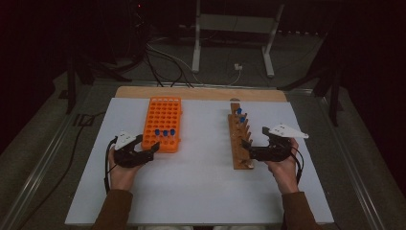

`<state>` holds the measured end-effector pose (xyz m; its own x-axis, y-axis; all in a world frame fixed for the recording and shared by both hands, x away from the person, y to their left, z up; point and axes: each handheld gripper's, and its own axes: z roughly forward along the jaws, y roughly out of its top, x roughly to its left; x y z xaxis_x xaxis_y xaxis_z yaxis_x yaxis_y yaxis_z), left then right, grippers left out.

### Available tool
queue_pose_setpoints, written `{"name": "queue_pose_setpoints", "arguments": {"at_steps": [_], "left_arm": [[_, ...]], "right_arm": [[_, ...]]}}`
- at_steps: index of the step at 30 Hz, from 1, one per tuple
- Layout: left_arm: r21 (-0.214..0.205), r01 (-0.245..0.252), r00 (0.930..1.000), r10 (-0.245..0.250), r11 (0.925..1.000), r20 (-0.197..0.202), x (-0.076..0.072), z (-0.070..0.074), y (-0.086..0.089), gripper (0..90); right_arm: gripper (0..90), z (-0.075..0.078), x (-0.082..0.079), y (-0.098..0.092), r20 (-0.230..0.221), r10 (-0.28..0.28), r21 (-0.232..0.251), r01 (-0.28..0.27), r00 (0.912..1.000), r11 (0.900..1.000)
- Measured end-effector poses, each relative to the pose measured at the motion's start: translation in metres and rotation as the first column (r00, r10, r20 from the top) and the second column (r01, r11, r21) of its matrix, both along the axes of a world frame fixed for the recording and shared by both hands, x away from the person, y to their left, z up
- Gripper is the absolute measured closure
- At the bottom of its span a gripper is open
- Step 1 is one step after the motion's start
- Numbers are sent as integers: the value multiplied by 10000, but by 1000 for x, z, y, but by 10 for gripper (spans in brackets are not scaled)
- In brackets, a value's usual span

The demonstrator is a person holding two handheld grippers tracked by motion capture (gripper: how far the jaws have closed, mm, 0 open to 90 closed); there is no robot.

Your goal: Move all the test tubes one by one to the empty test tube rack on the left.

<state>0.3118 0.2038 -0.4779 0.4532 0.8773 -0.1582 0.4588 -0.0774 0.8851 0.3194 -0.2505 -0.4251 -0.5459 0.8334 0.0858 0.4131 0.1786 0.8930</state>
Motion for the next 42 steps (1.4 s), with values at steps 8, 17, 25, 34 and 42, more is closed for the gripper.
{"name": "queue_pose_setpoints", "arguments": {"at_steps": [8,17,25,34,42], "left_arm": [[-46,-354,9994,354,9994,-20,-14,4,14,13],[337,-136,9995,126,9993,292,-24,6,12,6],[515,-253,9985,227,9984,499,-24,5,9,7],[517,-222,9991,202,9984,384,-23,1,6,7],[596,-123,9995,105,9981,303,-21,-1,2,7]], "right_arm": [[37,2,3,-1,-130,26,213,-23,9999,9998],[37,4,19,4,-332,-60,202,67,9994,9998],[85,1,39,10,-583,-172,237,186,9982,9995],[132,-16,60,15,-645,-110,-45,107,9979,9999],[337,-31,74,18,-948,-732,-598,677,9928,9959]]}}
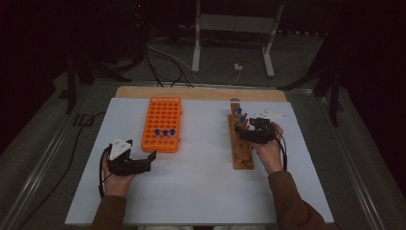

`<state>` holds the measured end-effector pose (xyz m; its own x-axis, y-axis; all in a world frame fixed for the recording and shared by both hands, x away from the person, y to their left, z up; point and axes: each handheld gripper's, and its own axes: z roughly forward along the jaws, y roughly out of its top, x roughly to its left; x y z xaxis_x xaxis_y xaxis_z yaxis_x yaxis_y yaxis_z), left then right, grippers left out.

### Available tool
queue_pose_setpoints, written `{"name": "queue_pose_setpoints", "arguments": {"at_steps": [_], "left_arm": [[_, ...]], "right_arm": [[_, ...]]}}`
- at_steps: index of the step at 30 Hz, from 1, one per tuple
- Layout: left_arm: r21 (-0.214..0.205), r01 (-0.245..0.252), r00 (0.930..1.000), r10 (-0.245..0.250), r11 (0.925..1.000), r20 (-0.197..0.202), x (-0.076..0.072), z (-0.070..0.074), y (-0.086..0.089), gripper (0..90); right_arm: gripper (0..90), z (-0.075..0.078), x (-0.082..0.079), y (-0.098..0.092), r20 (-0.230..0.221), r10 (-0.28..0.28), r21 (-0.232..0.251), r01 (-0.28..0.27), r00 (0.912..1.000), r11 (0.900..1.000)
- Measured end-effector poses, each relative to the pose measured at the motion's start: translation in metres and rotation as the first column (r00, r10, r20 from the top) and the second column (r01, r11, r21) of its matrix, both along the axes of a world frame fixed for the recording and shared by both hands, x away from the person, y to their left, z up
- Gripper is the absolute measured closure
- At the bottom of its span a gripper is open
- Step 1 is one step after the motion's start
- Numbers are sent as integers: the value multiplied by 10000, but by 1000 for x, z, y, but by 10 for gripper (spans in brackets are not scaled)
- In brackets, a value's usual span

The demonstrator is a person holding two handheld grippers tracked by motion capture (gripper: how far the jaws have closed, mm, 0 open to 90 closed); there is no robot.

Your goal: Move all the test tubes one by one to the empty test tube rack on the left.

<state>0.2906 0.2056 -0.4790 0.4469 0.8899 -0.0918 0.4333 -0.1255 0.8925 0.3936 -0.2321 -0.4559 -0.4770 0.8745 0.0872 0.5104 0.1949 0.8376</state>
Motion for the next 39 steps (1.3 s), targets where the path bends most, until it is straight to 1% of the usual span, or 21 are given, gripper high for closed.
{"name": "queue_pose_setpoints", "arguments": {"at_steps": [2,3,5,8,10,12,14,16,21,28,39], "left_arm": [[26,-2,10000,2,10000,-14,0,0,0,7],[26,-5,10000,5,10000,-15,0,0,0,8],[22,-13,10000,13,10000,-13,0,0,0,8],[22,-27,10000,27,10000,-14,0,0,0,8],[26,-35,10000,35,10000,-17,0,0,0,8],[28,-29,10000,29,10000,-24,0,0,-1,8],[47,-24,10000,24,10000,-36,0,0,-1,8],[39,10,10000,-10,10000,-45,0,-1,-2,9],[104,22,10000,-21,9999,-65,0,-1,-3,10],[106,38,10000,-38,9999,-64,0,-1,-3,10],[114,45,10000,-44,9999,-83,0,-1,-4,10]], "right_arm": [[436,-3,2,0,44,-127,-151,127,9999,9998],[471,-4,3,1,43,-106,-251,107,9999,9996],[529,-5,3,3,194,-89,-391,96,9998,9992],[625,-4,4,6,366,-125,-366,138,9993,9992],[685,-5,4,8,376,-165,-352,179,9992,9992],[721,-6,5,9,372,-288,-251,297,9989,9992],[760,-6,5,9,330,-254,-98,258,9991,9996],[761,-7,6,11,347,-226,-97,229,9991,9997],[769,-6,7,15,480,-148,-278,161,9987,9995],[773,-5,7,15,509,-186,-213,197,9985,9996],[773,4,3,12,697,-133,-203,147,9975,9997]]}}
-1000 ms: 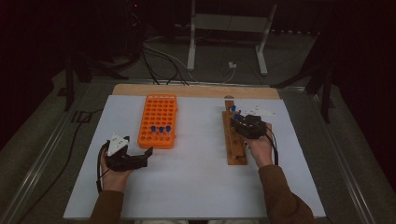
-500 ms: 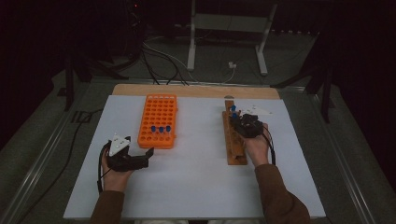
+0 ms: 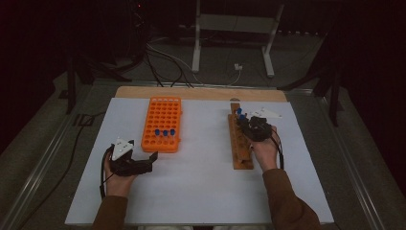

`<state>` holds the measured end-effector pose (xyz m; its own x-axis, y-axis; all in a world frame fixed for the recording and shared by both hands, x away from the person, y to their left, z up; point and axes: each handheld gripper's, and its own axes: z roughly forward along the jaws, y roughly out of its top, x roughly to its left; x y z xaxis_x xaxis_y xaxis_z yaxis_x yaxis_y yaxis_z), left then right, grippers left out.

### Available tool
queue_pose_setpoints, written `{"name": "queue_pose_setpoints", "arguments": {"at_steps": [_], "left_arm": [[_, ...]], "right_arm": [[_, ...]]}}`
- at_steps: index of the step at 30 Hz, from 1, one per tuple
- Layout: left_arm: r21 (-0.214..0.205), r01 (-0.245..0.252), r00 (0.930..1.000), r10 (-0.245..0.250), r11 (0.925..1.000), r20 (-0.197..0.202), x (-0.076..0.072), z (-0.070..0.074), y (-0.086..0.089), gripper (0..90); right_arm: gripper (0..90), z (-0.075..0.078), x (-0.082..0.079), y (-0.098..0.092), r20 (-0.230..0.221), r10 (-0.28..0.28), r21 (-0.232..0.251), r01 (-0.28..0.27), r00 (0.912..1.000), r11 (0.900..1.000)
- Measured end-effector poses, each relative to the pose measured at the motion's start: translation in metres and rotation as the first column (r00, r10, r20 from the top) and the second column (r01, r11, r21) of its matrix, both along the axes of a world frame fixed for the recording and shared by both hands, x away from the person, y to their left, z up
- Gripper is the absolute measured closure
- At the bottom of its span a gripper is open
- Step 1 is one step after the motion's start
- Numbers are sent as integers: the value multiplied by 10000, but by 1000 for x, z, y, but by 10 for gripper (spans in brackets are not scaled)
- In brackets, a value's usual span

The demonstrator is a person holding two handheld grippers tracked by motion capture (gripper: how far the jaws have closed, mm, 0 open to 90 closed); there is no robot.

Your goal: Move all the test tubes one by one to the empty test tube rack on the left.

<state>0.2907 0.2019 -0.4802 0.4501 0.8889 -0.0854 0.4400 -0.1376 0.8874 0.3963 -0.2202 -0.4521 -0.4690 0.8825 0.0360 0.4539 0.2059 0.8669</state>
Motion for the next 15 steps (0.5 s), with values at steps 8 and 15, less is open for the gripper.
{"name": "queue_pose_setpoints", "arguments": {"at_steps": [8,15], "left_arm": [[-26,-14,10000,14,10000,-3,0,0,1,10],[-58,-48,10000,48,10000,2,0,1,1,10]], "right_arm": [[773,15,-2,-1,210,77,38,-78,9997,10000],[773,30,-6,-1,500,185,-2,-185,9986,9998]]}}
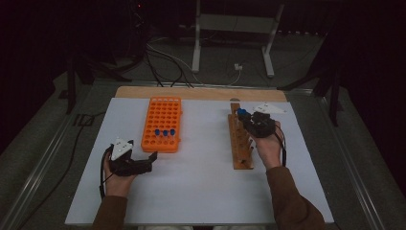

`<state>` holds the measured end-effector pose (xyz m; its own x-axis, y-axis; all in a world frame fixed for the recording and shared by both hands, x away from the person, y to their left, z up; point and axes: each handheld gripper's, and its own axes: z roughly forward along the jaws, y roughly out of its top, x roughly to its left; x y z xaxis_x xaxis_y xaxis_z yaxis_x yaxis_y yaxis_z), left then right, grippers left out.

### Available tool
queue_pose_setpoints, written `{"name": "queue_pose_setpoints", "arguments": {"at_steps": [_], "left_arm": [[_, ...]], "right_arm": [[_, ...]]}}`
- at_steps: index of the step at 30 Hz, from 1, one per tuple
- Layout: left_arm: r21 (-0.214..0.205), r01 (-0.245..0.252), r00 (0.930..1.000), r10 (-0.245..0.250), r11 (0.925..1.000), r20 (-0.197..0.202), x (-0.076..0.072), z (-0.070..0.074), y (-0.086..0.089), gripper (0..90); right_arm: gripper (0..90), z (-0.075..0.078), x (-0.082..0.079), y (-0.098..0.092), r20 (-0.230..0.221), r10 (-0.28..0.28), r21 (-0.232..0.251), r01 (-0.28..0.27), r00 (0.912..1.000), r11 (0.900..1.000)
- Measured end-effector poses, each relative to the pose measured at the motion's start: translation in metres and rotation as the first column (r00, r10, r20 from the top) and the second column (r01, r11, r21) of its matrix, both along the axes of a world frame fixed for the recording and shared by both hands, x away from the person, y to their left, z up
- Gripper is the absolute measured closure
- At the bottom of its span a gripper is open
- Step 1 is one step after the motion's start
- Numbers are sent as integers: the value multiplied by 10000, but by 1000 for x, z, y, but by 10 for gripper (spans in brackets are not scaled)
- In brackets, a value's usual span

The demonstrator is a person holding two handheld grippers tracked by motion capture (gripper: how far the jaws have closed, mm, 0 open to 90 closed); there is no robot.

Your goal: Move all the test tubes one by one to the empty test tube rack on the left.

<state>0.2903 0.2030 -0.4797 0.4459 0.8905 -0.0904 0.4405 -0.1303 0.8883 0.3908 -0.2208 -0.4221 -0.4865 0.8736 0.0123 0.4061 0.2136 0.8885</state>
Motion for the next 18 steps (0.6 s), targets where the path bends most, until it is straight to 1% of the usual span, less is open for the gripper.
{"name": "queue_pose_setpoints", "arguments": {"at_steps": [11,18], "left_arm": [[26,4,10000,-4,10000,0,0,0,-1,10],[38,4,10000,-4,10000,-3,0,0,0,10]], "right_arm": [[773,22,-7,-3,375,213,154,-219,9991,9996],[773,26,-10,4,368,609,169,-615,9975,9980]]}}
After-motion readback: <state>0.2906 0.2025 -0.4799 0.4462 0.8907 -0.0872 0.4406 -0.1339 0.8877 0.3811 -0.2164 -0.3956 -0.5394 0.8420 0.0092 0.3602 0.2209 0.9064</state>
